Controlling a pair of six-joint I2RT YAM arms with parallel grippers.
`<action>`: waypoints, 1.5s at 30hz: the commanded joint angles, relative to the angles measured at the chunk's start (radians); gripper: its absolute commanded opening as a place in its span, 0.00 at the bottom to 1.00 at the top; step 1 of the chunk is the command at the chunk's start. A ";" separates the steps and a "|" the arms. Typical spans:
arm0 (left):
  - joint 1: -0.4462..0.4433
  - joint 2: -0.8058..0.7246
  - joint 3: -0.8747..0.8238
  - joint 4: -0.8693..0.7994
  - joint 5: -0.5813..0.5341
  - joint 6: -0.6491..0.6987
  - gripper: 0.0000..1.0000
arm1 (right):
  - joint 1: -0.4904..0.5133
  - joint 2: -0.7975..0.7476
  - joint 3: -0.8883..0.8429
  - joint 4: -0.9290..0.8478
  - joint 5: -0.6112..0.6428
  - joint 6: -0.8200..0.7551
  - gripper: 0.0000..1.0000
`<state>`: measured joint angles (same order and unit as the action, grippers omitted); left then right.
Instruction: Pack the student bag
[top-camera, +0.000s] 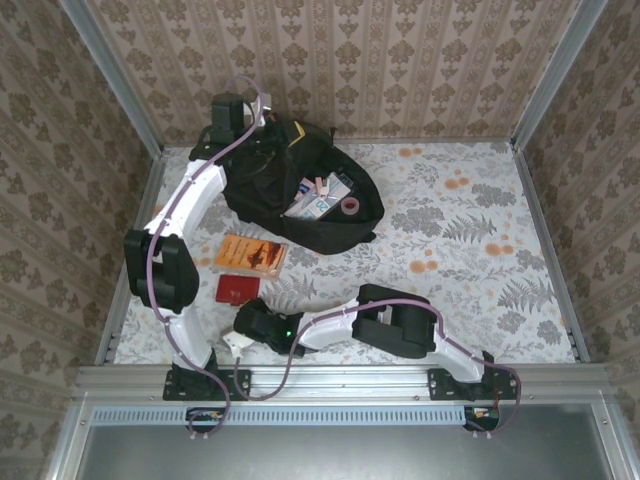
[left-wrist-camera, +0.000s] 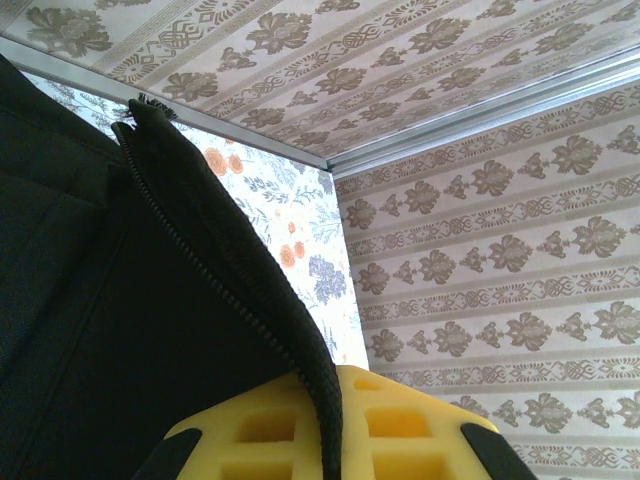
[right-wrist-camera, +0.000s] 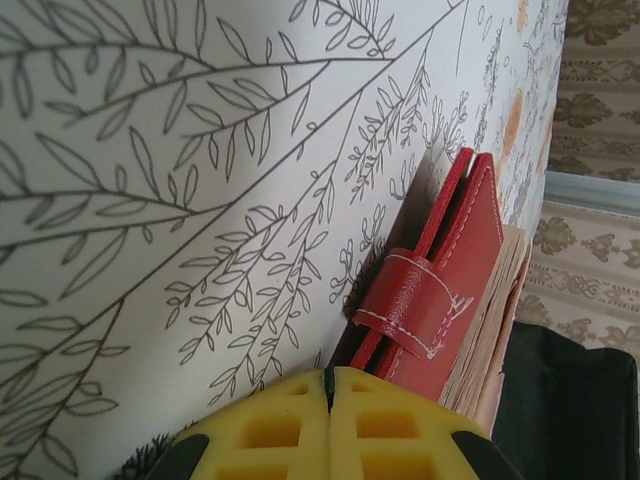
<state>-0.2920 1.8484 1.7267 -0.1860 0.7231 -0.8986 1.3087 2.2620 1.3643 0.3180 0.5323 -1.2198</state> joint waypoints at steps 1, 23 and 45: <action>0.009 -0.041 0.004 0.092 0.035 -0.014 0.00 | -0.013 -0.038 -0.072 -0.019 0.050 0.019 0.00; 0.002 -0.046 0.012 0.060 0.023 0.020 0.00 | -0.117 -0.508 -0.199 -0.383 -0.213 0.997 0.37; -0.007 -0.084 -0.037 0.068 -0.043 0.027 0.00 | -0.204 -0.238 -0.277 0.077 -0.666 2.945 0.49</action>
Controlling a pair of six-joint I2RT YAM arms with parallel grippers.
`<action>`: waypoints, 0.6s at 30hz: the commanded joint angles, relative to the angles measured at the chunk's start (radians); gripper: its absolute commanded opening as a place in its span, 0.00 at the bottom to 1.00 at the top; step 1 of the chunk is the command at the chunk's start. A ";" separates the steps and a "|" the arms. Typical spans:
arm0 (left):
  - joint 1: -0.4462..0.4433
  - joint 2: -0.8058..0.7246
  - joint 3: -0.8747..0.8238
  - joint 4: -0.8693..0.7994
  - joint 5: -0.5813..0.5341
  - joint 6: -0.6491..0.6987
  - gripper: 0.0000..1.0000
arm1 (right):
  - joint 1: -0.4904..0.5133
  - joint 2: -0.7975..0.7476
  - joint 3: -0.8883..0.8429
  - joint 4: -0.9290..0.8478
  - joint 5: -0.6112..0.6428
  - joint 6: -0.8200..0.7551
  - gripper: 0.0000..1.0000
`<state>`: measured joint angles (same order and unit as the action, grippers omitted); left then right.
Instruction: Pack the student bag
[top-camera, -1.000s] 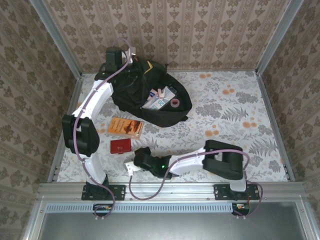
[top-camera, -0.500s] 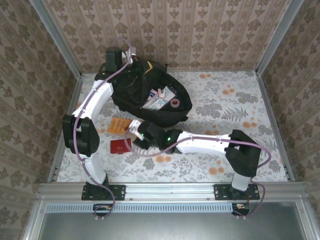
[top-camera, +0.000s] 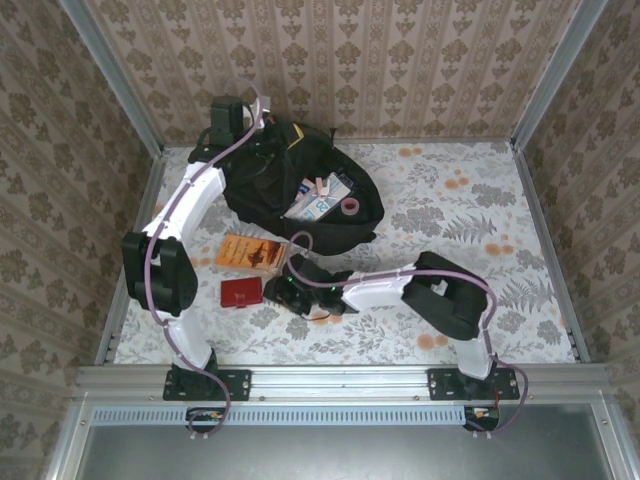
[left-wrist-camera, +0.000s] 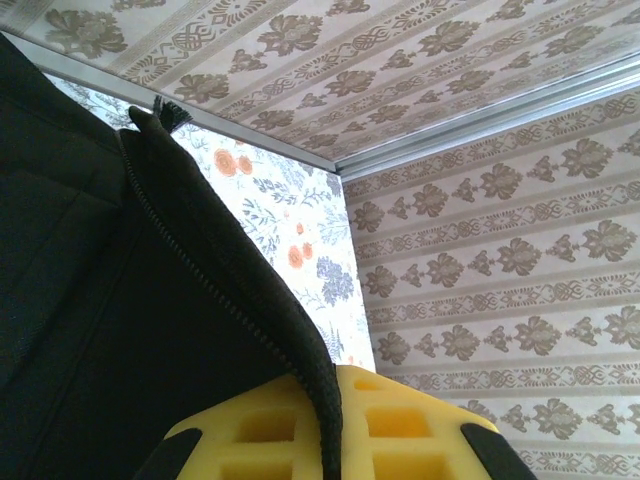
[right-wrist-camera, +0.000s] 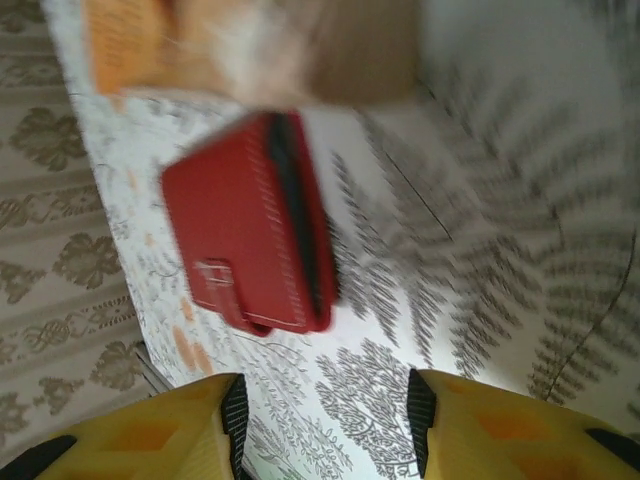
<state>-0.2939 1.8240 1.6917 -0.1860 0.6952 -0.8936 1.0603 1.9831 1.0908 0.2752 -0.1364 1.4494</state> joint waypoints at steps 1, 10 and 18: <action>-0.007 -0.057 0.000 0.069 -0.014 0.022 0.00 | 0.058 0.051 -0.024 0.144 0.028 0.313 0.49; -0.015 -0.050 0.005 0.066 -0.006 0.035 0.00 | 0.080 0.126 -0.015 0.203 0.108 0.399 0.48; -0.005 -0.071 -0.018 0.063 -0.023 0.056 0.00 | 0.068 0.140 0.054 0.071 0.147 0.355 0.44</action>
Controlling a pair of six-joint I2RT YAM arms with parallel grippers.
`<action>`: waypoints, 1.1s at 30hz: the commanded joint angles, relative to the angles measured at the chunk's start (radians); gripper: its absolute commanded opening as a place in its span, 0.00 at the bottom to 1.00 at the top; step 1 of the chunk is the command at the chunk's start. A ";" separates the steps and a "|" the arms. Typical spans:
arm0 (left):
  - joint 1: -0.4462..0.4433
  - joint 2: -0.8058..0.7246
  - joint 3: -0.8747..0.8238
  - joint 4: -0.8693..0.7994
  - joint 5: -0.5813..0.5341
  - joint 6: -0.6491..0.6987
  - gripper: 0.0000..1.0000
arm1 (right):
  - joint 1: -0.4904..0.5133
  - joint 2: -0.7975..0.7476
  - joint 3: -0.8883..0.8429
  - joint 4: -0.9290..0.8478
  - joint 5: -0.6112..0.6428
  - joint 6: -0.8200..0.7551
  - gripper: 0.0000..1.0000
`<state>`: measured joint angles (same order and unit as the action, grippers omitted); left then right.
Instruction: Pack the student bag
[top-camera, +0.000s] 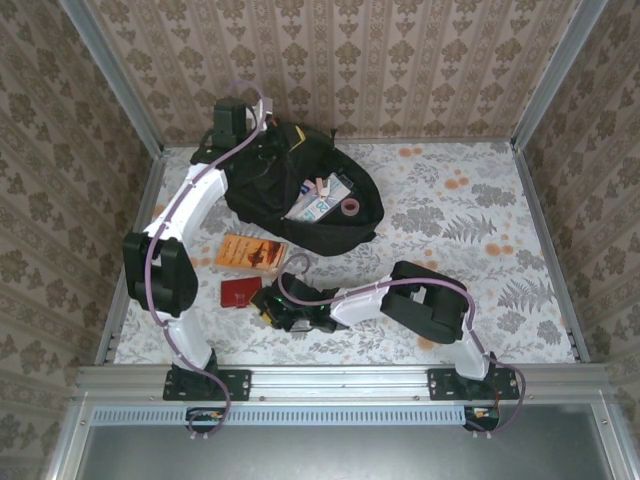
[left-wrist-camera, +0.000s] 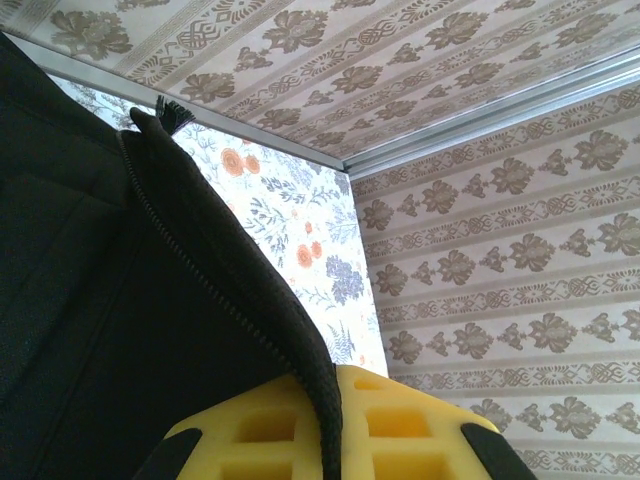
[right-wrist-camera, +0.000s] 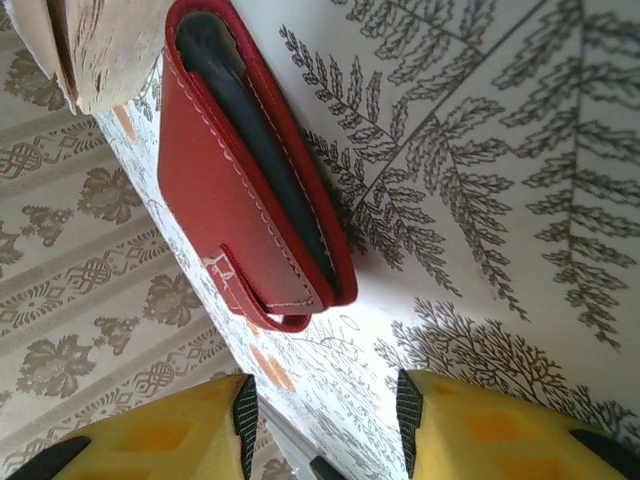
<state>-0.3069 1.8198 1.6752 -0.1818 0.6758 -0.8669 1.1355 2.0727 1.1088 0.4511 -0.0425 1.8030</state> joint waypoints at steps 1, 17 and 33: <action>0.009 -0.066 -0.002 0.063 0.001 0.025 0.00 | -0.009 0.048 0.045 -0.128 0.062 -0.009 0.44; 0.011 -0.085 -0.022 0.071 -0.001 0.029 0.00 | -0.048 0.121 0.175 -0.206 0.194 -0.122 0.42; 0.012 -0.073 -0.028 0.080 0.006 0.024 0.00 | -0.084 0.061 0.087 -0.093 0.214 -0.198 0.00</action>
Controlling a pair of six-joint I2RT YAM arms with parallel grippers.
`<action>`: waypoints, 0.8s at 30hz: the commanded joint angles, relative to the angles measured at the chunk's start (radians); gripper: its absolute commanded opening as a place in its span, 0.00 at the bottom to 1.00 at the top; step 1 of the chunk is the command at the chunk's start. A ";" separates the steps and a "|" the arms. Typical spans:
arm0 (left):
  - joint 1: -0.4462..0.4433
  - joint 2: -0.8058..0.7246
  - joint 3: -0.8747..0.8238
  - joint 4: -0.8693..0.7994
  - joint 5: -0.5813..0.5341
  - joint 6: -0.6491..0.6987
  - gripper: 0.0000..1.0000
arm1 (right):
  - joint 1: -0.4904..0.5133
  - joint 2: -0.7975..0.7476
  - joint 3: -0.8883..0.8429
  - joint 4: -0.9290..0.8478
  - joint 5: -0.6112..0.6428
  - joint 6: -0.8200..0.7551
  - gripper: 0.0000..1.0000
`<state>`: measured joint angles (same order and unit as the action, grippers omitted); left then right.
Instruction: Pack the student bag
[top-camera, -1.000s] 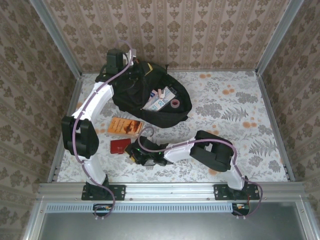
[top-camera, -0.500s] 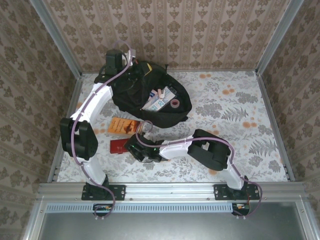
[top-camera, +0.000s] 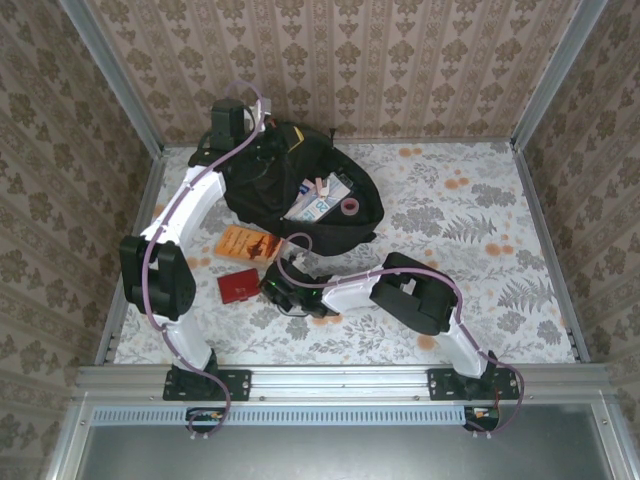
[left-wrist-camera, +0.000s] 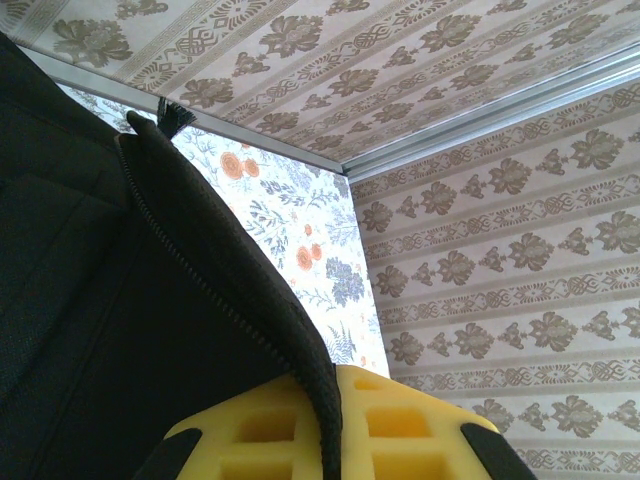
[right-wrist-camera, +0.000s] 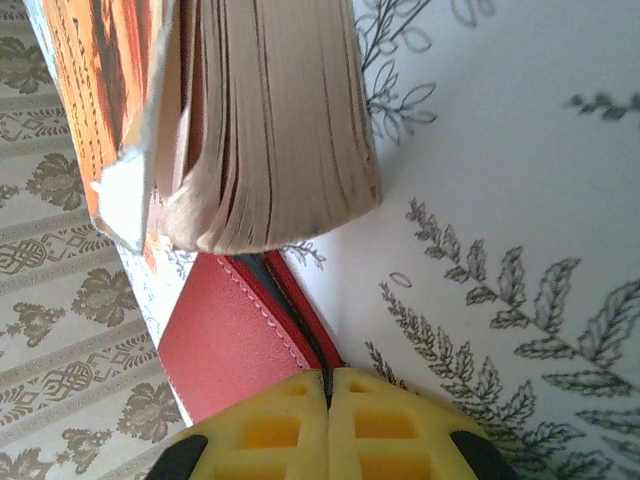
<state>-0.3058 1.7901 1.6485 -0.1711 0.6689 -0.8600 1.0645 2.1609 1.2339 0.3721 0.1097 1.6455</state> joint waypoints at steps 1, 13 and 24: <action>0.011 -0.044 -0.003 0.070 0.011 0.019 0.00 | -0.015 -0.042 -0.053 -0.017 0.063 -0.049 0.00; 0.005 -0.042 0.002 0.061 0.006 0.025 0.00 | -0.040 -0.401 -0.288 -0.183 0.099 -0.272 0.00; -0.011 -0.046 0.007 0.034 -0.014 0.059 0.00 | -0.056 -0.739 -0.439 -0.321 0.204 -0.431 0.00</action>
<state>-0.3084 1.7901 1.6485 -0.1741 0.6571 -0.8375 1.0168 1.5139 0.8177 0.1307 0.2413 1.2869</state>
